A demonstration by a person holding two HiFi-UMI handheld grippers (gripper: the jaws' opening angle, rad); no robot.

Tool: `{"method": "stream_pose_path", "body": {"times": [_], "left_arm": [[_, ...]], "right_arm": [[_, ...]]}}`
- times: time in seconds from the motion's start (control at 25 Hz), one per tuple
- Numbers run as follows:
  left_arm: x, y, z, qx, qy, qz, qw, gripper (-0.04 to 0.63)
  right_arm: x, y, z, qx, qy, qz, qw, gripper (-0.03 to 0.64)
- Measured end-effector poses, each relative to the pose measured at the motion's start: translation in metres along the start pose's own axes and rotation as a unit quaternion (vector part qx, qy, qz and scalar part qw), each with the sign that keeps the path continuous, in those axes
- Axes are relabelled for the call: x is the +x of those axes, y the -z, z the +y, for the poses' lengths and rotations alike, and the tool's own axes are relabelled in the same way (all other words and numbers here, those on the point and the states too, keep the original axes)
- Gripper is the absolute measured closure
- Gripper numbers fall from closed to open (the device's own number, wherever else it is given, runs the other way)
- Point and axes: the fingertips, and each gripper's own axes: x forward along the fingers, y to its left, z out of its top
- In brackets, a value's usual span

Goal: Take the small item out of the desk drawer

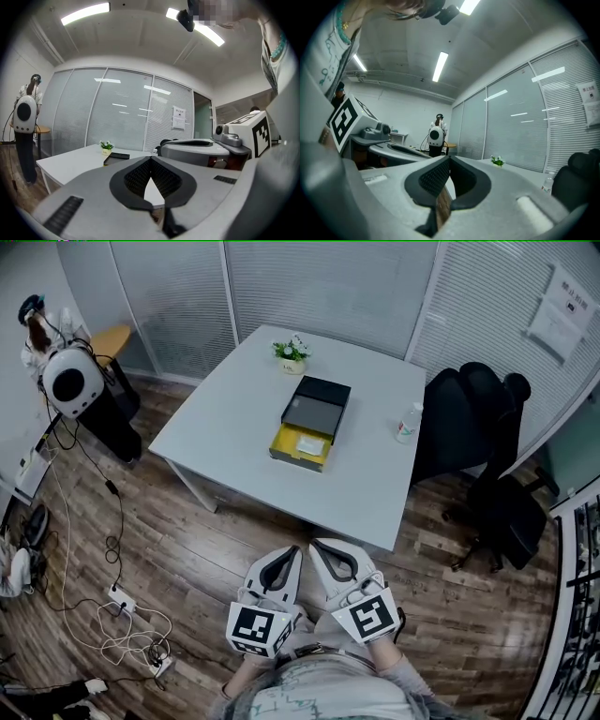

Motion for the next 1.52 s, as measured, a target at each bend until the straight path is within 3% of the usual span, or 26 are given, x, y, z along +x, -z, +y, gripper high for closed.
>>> {"method": "stream_pose_path", "body": {"times": [0.4,0.72,1.16,1.52], "left_arm": [[0.002,0.008,-0.004,-0.011,0.009,0.013,0.9998,0.598],[0.019,0.003,0.026,-0.009,-0.002,0.015,0.9999,0.598],[0.096,-0.027,0.074,0.012,0.006,0.01,0.9999,0.598],[0.146,-0.042,0.111,0.008,-0.007,0.012,0.9999,0.598]], "right_arm": [[0.002,0.008,-0.005,0.011,0.004,0.012,1.0,0.617],[0.037,0.01,-0.019,0.02,-0.005,0.01,1.0,0.617],[0.109,-0.002,-0.082,0.008,-0.011,-0.007,1.0,0.617],[0.16,-0.006,-0.123,0.008,-0.031,-0.007,0.999,0.617]]}}
